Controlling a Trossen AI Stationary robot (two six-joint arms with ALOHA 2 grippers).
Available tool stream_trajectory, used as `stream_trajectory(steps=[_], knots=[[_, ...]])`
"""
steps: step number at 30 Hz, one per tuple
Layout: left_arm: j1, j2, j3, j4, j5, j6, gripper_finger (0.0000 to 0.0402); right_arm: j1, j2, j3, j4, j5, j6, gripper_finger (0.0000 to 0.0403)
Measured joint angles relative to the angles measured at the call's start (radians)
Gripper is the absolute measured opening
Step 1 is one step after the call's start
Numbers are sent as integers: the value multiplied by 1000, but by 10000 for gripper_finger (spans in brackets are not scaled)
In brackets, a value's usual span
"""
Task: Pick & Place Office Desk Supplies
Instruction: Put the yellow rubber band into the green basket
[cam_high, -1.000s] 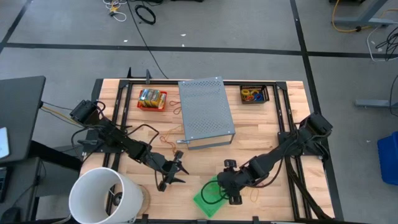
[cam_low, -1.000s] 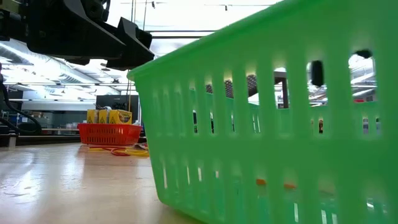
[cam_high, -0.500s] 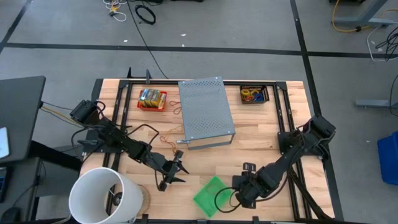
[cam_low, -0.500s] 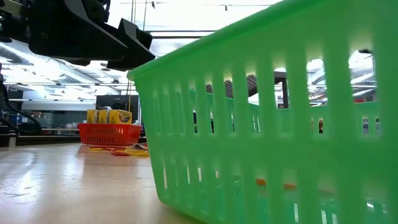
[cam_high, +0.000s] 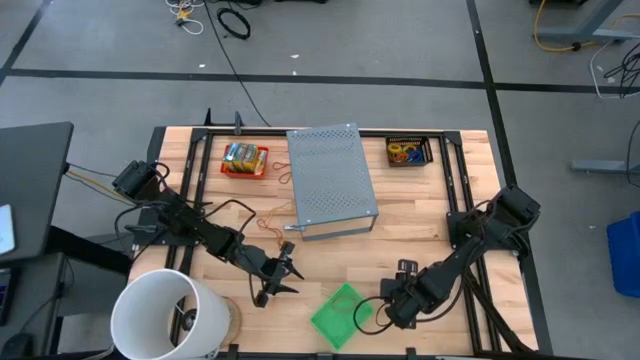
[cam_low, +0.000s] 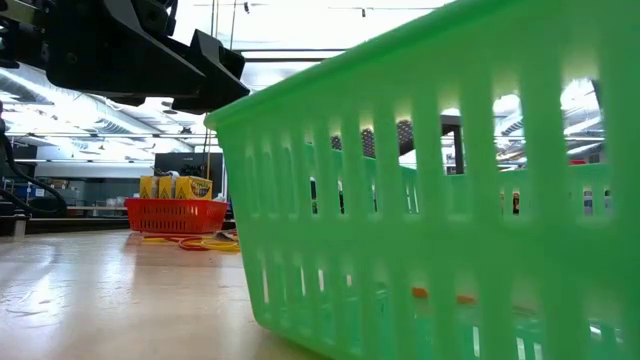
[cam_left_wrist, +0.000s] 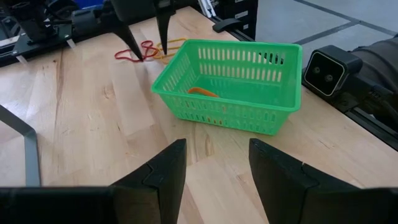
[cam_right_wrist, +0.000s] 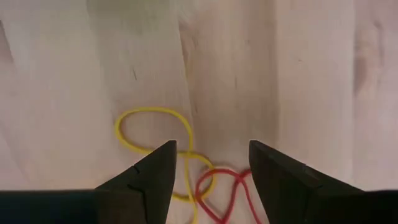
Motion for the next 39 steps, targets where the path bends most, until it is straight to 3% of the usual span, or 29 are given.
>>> stream_trajectory(steps=[11, 14, 19, 21, 28, 39], knots=[[0, 0, 0, 0, 0, 0, 179, 3, -6, -85, 149, 37, 29, 190], [0, 0, 0, 0, 0, 0, 179, 3, -5, -92, 148, 51, 39, 152], [0, 0, 0, 0, 0, 0, 179, 2, -4, -93, 123, 90, 72, 36], [0, 0, 0, 0, 0, 0, 179, 2, -3, -93, 122, 102, 76, 12], [0, 0, 0, 0, 0, 0, 179, 2, 8, -10, 16, 219, 65, 2], [0, 0, 0, -3, 3, 0, 179, 16, 4, 325, -241, 411, -42, 1]])
